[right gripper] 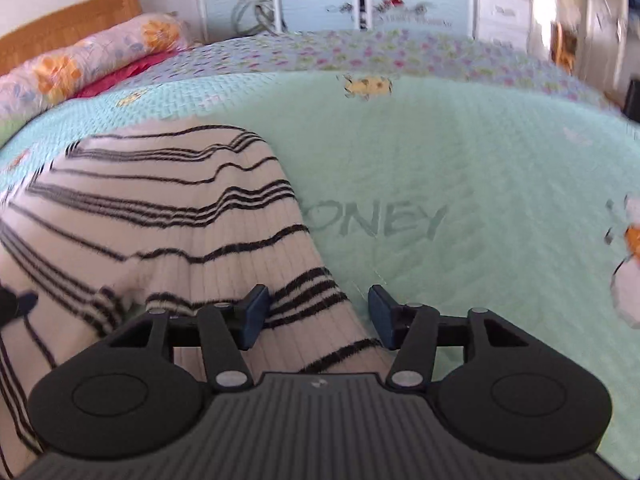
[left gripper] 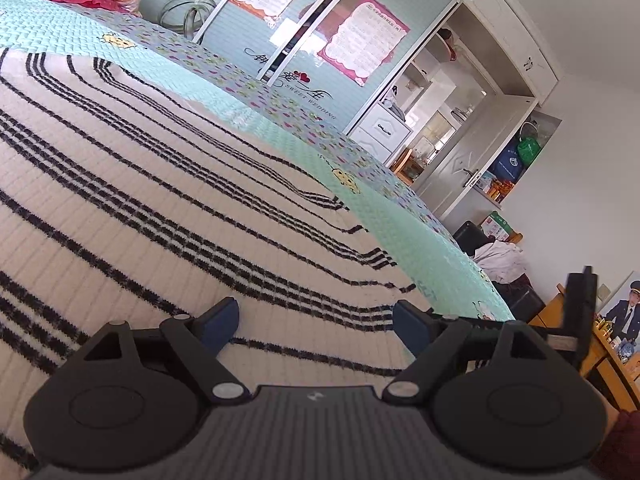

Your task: Fold clothes

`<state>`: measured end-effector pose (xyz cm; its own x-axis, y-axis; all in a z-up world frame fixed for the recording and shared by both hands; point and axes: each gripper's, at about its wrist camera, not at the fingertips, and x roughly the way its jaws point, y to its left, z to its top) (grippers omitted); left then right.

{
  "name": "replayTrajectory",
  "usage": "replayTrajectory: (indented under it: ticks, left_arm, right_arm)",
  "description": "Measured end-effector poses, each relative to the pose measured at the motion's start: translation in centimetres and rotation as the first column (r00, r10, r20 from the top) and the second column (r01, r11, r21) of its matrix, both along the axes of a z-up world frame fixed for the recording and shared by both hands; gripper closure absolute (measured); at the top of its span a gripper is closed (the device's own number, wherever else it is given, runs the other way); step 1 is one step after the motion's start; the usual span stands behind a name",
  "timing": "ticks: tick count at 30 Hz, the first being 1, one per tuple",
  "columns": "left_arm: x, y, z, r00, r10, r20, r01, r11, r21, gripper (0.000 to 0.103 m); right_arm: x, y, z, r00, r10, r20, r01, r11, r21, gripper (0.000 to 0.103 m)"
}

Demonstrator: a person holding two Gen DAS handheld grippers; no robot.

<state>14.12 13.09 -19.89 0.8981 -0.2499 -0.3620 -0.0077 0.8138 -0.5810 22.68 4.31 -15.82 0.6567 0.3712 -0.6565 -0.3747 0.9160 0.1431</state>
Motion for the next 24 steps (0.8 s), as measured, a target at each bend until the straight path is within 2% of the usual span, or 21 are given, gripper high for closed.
replayTrajectory:
  ticks: [1, 3, 4, 5, 6, 7, 8, 11, 13, 14, 16, 18, 19, 20, 21, 22, 24]
  left_arm:
    - [0.0, 0.0, 0.0, 1.000, 0.000, 0.000, 0.000, 1.000, 0.001, 0.016]
    - [0.0, -0.1, 0.0, 1.000, 0.000, -0.001, 0.000, 1.000, 0.002, 0.016]
    - [0.0, -0.1, 0.0, 1.000, -0.001, -0.001, 0.001, 1.000, 0.002, 0.015]
    - [0.0, -0.1, 0.0, 1.000, -0.001, -0.001, 0.001, 1.000, 0.001, 0.015]
    - [0.0, -0.1, 0.0, 1.000, -0.002, -0.002, 0.002, 1.000, 0.002, 0.015]
    - [0.0, 0.0, 0.1, 1.000, -0.003, -0.004, 0.003, 1.000, 0.004, 0.015]
    - [0.0, 0.0, 0.1, 1.000, -0.004, -0.005, 0.004, 1.000, 0.004, 0.015]
    - [0.1, 0.0, 0.0, 1.000, -0.005, -0.006, 0.005, 1.000, 0.003, 0.015]
    - [0.1, 0.0, 0.0, 1.000, -0.005, -0.008, 0.005, 1.000, 0.005, 0.015]
    - [0.1, 0.0, 0.0, 1.000, -0.006, -0.008, 0.006, 1.000, 0.005, 0.015]
    - [0.1, 0.0, 0.1, 1.000, -0.007, -0.009, 0.007, 1.000, 0.006, 0.015]
    - [0.1, -0.1, 0.1, 1.000, -0.006, -0.009, 0.006, 1.000, 0.009, 0.015]
    - [0.1, 0.0, 0.1, 1.000, -0.006, -0.009, 0.006, 1.000, 0.009, 0.015]
    - [0.1, 0.0, 0.1, 1.000, -0.006, -0.009, 0.006, 1.000, 0.008, 0.015]
    - [0.1, 0.0, 0.1, 1.000, -0.006, -0.009, 0.006, 1.000, 0.007, 0.015]
    - [0.1, 0.1, 0.1, 1.000, -0.007, -0.008, 0.007, 1.000, 0.006, 0.015]
    - [0.1, 0.1, 0.1, 1.000, -0.008, -0.008, 0.008, 1.000, 0.002, 0.015]
  right_arm:
    - [-0.1, -0.4, -0.1, 1.000, -0.012, -0.013, 0.013, 0.999, 0.049, 0.039]
    - [0.5, -1.0, -0.1, 0.998, -0.029, -0.048, 0.034, 0.993, 0.110, 0.040]
    - [0.8, -0.9, -0.2, 0.998, -0.027, -0.050, 0.033, 0.994, 0.108, 0.054]
    - [0.9, -1.0, -0.2, 0.997, -0.026, -0.066, 0.033, 0.993, 0.112, 0.084]
    - [1.1, -1.2, -0.3, 0.996, -0.024, -0.081, 0.033, 0.993, 0.116, 0.098]
    - [1.2, -1.4, -0.2, 0.994, -0.023, -0.105, 0.038, 0.988, 0.147, 0.098]
    - [0.9, -1.4, 0.2, 0.995, -0.032, -0.089, 0.043, 0.991, 0.125, 0.099]
    - [0.4, -1.5, 1.2, 0.996, -0.087, -0.025, 0.089, 0.995, 0.051, 0.099]
    - [0.6, -0.9, 0.9, 0.995, -0.102, -0.010, 0.102, 0.994, -0.050, 0.099]
    - [0.8, -0.7, 0.4, 0.995, -0.094, -0.044, 0.092, 0.995, -0.033, 0.099]
    - [1.1, -0.6, 0.3, 0.994, -0.094, -0.051, 0.093, 0.996, -0.011, 0.097]
    - [1.6, -0.6, 1.2, 0.992, -0.111, -0.063, 0.112, 0.994, 0.017, 0.090]
    - [1.9, -0.5, 1.8, 0.992, -0.114, -0.048, 0.116, 0.992, 0.052, 0.078]
    - [2.3, -0.4, 2.4, 0.993, -0.117, -0.033, 0.120, 0.989, 0.088, 0.059]
    - [2.6, -0.4, 3.0, 0.992, -0.121, -0.019, 0.123, 0.985, 0.123, 0.052]
    - [3.3, 0.0, 3.3, 0.994, -0.112, -0.007, 0.112, 0.980, 0.162, 0.048]
    - [5.6, 1.2, 3.2, 0.996, -0.090, -0.027, 0.094, 0.975, 0.204, 0.048]
